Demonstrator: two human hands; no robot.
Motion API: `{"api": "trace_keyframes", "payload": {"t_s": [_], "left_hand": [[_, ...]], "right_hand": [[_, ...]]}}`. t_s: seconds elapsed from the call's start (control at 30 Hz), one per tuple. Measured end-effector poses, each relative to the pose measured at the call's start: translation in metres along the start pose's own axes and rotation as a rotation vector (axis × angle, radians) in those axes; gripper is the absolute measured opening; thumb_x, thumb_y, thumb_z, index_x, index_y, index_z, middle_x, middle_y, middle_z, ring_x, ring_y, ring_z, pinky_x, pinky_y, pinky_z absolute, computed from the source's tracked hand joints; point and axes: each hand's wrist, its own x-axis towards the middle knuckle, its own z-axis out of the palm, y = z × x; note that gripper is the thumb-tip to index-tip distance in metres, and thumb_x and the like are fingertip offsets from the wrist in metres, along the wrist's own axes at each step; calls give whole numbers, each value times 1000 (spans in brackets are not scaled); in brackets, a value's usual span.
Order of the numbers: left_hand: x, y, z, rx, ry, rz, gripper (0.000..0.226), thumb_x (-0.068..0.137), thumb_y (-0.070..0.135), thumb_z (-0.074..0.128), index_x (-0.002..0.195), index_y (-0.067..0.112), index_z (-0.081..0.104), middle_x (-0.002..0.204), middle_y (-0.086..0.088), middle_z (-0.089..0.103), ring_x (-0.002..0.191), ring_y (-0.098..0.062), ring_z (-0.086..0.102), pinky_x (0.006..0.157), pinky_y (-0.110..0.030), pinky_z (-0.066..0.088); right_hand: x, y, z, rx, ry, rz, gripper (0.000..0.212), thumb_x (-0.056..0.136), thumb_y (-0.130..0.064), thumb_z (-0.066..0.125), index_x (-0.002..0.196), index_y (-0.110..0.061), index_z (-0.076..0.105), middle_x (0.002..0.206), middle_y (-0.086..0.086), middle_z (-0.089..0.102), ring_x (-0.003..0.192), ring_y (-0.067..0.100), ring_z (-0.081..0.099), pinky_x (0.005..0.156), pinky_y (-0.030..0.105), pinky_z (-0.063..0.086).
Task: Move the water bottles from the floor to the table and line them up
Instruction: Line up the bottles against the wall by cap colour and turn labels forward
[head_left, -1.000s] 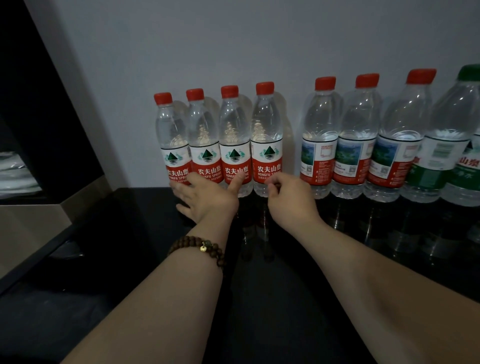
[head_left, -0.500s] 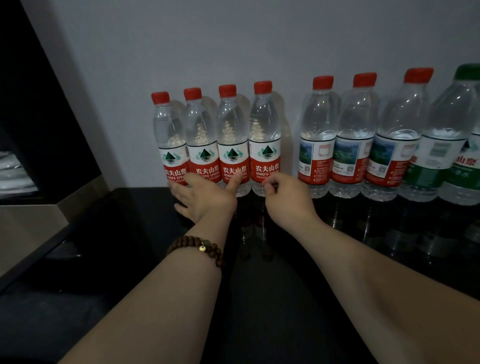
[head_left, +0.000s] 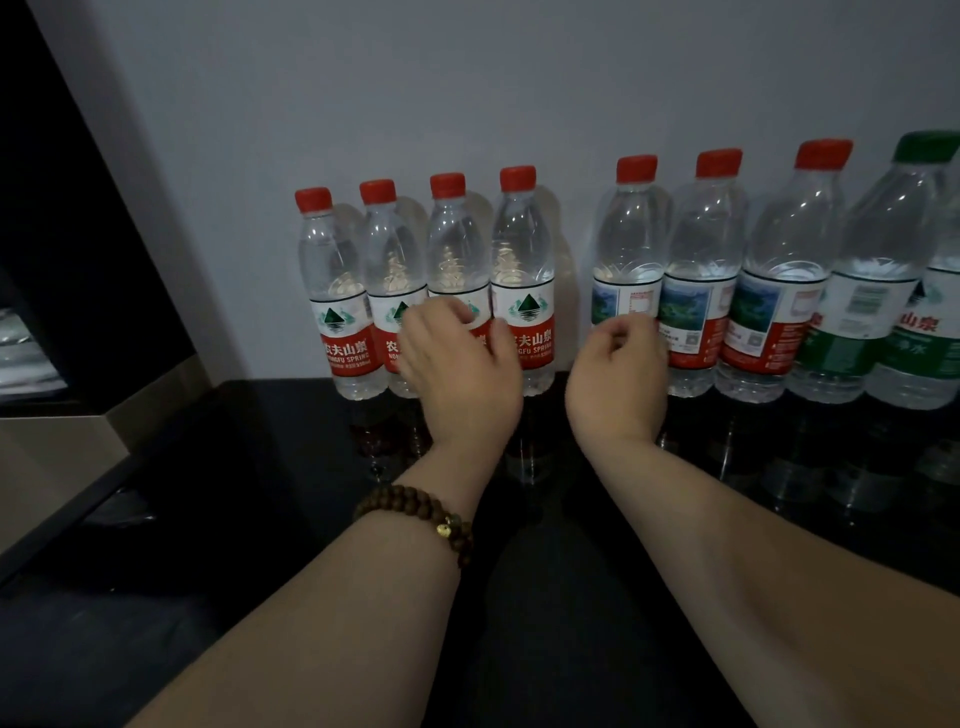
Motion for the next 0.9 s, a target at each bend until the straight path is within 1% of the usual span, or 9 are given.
{"api": "trace_keyframes", "payload": {"t_s": [0.07,0.13,0.23,0.37,0.5,0.57,0.63,0.8,0.9], "left_hand": [[-8,16,2,-204,-187,55,19,90,24,68,101,24,53,93,6,58,83,-13,58,78,-33,50],[-18,27,5,-339,-370,71,13,92,15,65,104,20,66,88,4,68,81,-14,64,77,-33,55],[-29,29,11,-412,-639,-99,26,100,10,58,124,14,69,107,1,73,99,-12,68,96,-31,55],[-27,15,14,-477,-877,-297,46,103,-1,48,148,12,52,136,-3,64,127,-19,59,111,-39,47],[-24,11,16,-464,-954,-281,54,104,-2,46,155,17,43,154,-2,52,123,-31,63,102,-45,54],[-23,9,17,-452,-970,-273,57,104,0,48,157,21,39,158,1,48,90,-22,73,78,-32,58],[-23,8,16,-450,-978,-283,60,104,0,49,158,22,37,160,2,45,64,-8,68,60,-18,50],[-24,11,15,-412,-982,-257,61,104,0,49,158,25,37,159,5,44,62,-6,67,57,-14,48],[-24,13,14,-393,-982,-248,62,103,1,50,157,27,38,158,7,45,61,-4,66,55,-13,47]], "right_hand": [[4,-1,-3,94,124,56,5,98,-20,51,98,-24,49,116,1,55,90,17,54,66,24,32],[10,0,-6,146,201,147,7,98,-16,51,102,-21,49,127,9,55,108,25,53,73,17,25],[15,4,-7,207,242,271,17,100,-17,49,115,-14,55,138,11,52,123,24,49,77,14,21],[19,8,-2,256,268,279,28,103,-21,47,125,-12,61,139,9,52,117,19,52,76,9,22],[19,8,-3,238,290,298,36,105,-21,42,125,-9,68,139,14,57,124,28,55,83,12,26],[17,4,-7,225,277,333,38,106,-22,40,122,-7,71,133,15,63,122,31,59,92,20,37],[14,3,-14,204,236,369,36,106,-20,41,115,-6,73,123,14,69,114,31,63,89,28,43],[19,18,-39,126,-118,394,27,90,-3,49,89,-12,75,97,14,75,93,35,71,86,49,61],[31,27,-63,65,-307,375,26,94,-1,49,103,-5,74,88,14,74,73,28,74,61,38,62]]}}
